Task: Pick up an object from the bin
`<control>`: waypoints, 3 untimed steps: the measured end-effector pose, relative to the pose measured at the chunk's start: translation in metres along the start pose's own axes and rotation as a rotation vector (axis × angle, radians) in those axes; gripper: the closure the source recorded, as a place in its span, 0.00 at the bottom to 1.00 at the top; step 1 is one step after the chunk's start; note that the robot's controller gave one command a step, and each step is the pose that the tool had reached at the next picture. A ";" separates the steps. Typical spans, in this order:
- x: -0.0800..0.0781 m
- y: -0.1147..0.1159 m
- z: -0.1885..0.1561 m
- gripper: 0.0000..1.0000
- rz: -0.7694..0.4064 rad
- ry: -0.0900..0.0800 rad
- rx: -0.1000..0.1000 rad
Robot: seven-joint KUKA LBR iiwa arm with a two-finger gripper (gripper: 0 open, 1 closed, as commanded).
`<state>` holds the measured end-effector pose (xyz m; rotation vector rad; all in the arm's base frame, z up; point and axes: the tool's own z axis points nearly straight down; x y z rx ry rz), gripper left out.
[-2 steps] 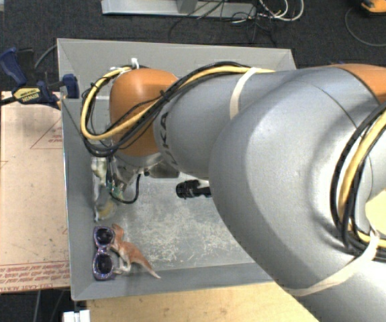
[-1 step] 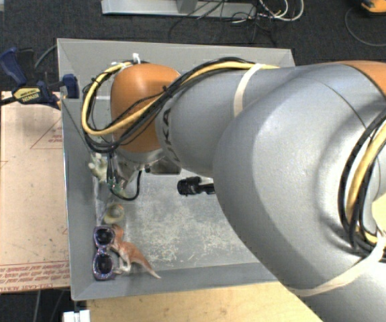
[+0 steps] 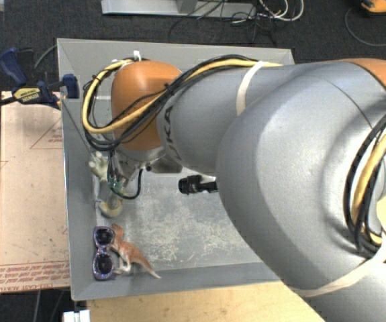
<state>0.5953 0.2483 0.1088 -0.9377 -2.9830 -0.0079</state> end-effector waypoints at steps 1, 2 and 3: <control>0.001 -0.002 -0.017 1.00 -0.001 0.004 0.006; 0.001 -0.001 -0.039 1.00 -0.001 0.003 0.005; 0.001 0.000 -0.059 1.00 -0.002 0.000 0.000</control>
Offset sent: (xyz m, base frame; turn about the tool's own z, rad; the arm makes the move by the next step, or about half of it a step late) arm -0.0001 -0.0001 0.0254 0.0000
